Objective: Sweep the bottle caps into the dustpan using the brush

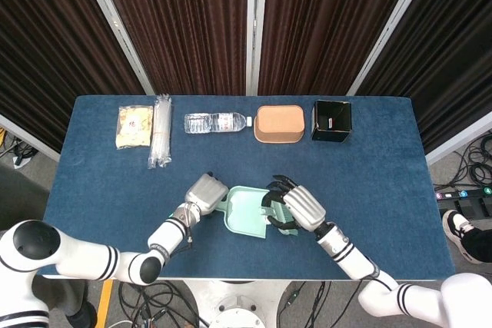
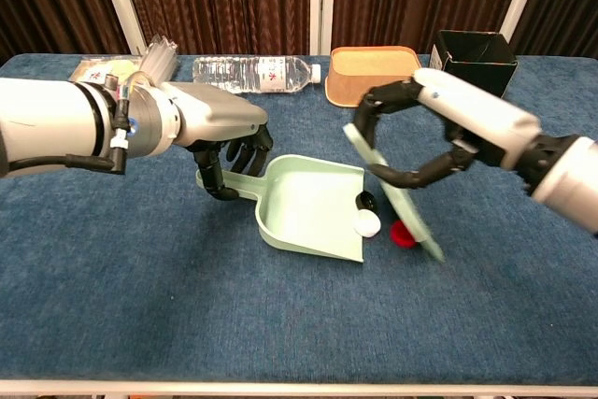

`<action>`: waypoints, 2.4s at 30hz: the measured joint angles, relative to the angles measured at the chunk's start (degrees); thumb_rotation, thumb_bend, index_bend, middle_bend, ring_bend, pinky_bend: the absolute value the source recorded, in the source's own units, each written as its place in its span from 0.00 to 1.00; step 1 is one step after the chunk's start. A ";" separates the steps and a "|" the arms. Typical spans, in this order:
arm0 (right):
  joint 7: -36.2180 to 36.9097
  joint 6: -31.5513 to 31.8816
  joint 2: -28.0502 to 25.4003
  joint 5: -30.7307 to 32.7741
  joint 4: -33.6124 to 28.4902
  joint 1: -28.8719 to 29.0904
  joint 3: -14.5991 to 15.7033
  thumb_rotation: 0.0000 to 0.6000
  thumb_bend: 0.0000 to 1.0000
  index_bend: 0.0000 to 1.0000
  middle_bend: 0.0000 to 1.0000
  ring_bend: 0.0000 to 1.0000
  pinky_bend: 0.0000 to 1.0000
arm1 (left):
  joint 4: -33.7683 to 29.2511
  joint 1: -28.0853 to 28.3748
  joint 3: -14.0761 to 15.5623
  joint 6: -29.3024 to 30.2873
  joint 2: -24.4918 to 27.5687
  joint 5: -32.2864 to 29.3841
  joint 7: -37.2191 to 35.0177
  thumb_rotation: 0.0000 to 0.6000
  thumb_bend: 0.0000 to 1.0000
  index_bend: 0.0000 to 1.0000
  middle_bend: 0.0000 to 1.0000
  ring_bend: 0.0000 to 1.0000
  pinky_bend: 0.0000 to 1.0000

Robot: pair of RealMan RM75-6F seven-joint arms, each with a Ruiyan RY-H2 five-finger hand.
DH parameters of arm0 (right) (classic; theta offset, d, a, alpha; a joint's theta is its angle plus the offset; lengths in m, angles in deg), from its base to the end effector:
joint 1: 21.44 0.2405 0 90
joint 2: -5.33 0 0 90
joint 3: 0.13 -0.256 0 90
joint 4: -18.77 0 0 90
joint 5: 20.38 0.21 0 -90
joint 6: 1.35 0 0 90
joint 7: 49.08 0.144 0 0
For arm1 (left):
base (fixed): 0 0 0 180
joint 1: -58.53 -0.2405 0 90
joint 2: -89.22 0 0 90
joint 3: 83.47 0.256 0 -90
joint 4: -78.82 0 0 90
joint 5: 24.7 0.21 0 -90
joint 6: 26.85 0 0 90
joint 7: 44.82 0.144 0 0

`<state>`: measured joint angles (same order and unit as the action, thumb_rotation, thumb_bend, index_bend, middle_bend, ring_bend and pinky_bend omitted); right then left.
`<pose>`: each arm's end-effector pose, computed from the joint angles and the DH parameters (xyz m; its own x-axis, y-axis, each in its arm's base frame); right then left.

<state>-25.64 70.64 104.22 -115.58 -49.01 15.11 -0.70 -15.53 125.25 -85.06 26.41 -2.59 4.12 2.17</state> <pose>-0.1582 -0.2900 -0.0482 0.0557 -0.3435 0.9375 -0.8164 -0.5562 -0.1553 -0.0695 0.3235 -0.0712 0.7296 0.3840 0.5659 0.6732 -0.5491 -0.4953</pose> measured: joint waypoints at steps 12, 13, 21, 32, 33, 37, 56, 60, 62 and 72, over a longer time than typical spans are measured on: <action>1.20 -0.25 7.16 0.50 4.08 2.80 -3.42 1.00 0.57 0.67 0.62 0.24 0.12 | 0.61 1.14 1.40 3.86 -2.55 0.06 5.45 1.00 0.35 0.53 0.54 0.39 0.24; 1.33 -0.10 7.64 0.50 4.15 2.91 -3.57 1.00 0.57 0.67 0.62 0.25 0.12 | 0.60 1.23 1.34 3.94 -2.75 -0.14 5.63 1.00 0.35 0.53 0.54 0.39 0.24; 2.48 1.71 11.54 0.68 5.41 3.15 -4.54 1.00 0.57 0.67 0.62 0.25 0.12 | 0.10 1.73 0.64 3.69 -2.79 -1.73 6.39 1.00 0.35 0.53 0.54 0.39 0.24; 4.01 5.12 8.37 1.08 4.47 1.58 -5.47 1.00 0.58 0.67 0.62 0.25 0.12 | 0.02 1.70 -0.11 2.57 -1.96 -3.40 5.09 1.00 0.35 0.52 0.54 0.39 0.24; 3.89 5.32 7.60 1.02 4.28 1.40 -5.41 1.00 0.58 0.67 0.62 0.25 0.12 | -0.01 1.57 -0.22 2.53 -1.82 -3.35 4.67 1.00 0.35 0.50 0.54 0.39 0.24; 2.88 5.64 2.85 0.98 2.81 0.57 -5.08 1.00 0.58 0.67 0.62 0.25 0.12 | -0.15 0.53 -0.47 2.89 -1.32 -1.33 2.54 1.00 0.35 0.38 0.49 0.39 0.24; -18.81 -12.29 -17.22 5.51 -5.78 0.51 0.05 1.00 0.47 0.47 0.49 0.13 0.08 | -3.53 -7.54 -0.94 6.91 4.76 10.71 -9.91 1.00 0.32 0.20 0.36 0.32 0.24; -24.63 -15.01 -17.06 8.04 -6.47 0.74 0.02 1.00 0.36 0.23 0.35 0.04 0.04 | -4.75 -12.09 -0.63 10.68 7.81 16.13 -15.48 1.00 0.30 0.20 0.36 0.32 0.24; -27.37 -16.04 -16.96 9.82 -7.14 0.70 -0.19 1.00 0.34 0.15 0.29 0.01 0.03 | -5.08 -15.09 -0.16 13.10 9.66 19.33 -18.59 1.00 0.29 0.20 0.36 0.31 0.24; -26.74 -10.88 -20.64 11.99 -10.59 -3.22 -1.15 1.00 0.29 0.07 0.25 0.01 0.01 | -1.14 -26.58 2.67 20.49 15.81 30.29 -30.50 1.00 0.23 0.22 0.36 0.31 0.23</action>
<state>-52.38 59.76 83.59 -103.59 -59.60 11.89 -1.86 -16.67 98.67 -82.39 46.90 13.22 34.42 -28.33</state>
